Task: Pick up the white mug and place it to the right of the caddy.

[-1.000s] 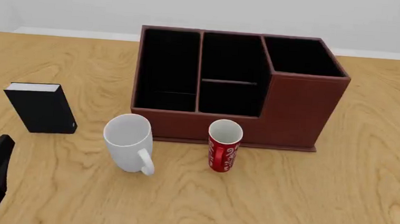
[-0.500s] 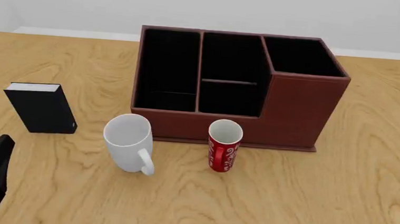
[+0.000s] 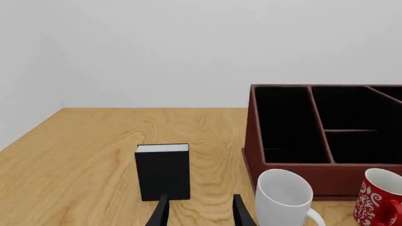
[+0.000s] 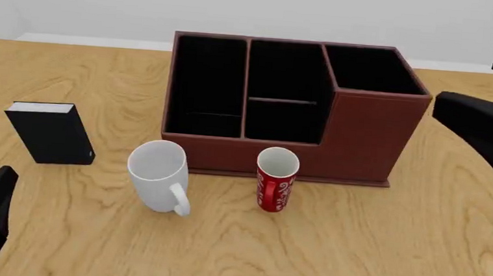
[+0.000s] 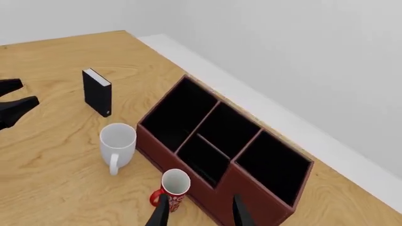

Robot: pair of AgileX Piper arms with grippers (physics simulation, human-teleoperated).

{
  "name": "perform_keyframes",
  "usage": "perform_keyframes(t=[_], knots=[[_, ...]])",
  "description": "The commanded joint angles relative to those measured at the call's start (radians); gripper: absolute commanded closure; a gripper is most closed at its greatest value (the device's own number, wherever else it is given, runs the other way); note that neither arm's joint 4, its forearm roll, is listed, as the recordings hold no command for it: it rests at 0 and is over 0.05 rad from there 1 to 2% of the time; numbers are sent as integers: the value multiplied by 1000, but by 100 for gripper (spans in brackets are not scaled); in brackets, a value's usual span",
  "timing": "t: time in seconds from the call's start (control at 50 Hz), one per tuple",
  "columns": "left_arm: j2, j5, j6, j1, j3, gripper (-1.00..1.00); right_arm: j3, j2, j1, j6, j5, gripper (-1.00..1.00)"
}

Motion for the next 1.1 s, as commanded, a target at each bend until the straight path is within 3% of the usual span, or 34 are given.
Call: perform_keyframes(t=[0.02, 0.24, 0.76, 1.1], knots=[[0, 0, 0, 0, 0, -100, -31, 118, 46, 36, -51, -100], [0, 0, 0, 0, 0, -100, -22, 214, 82, 57, -105, -100], [0, 0, 0, 0, 0, -100, 23, 414, 136, 1, -273, -100], [0, 0, 0, 0, 0, -100, -4, 579, 192, 51, -345, -100]])
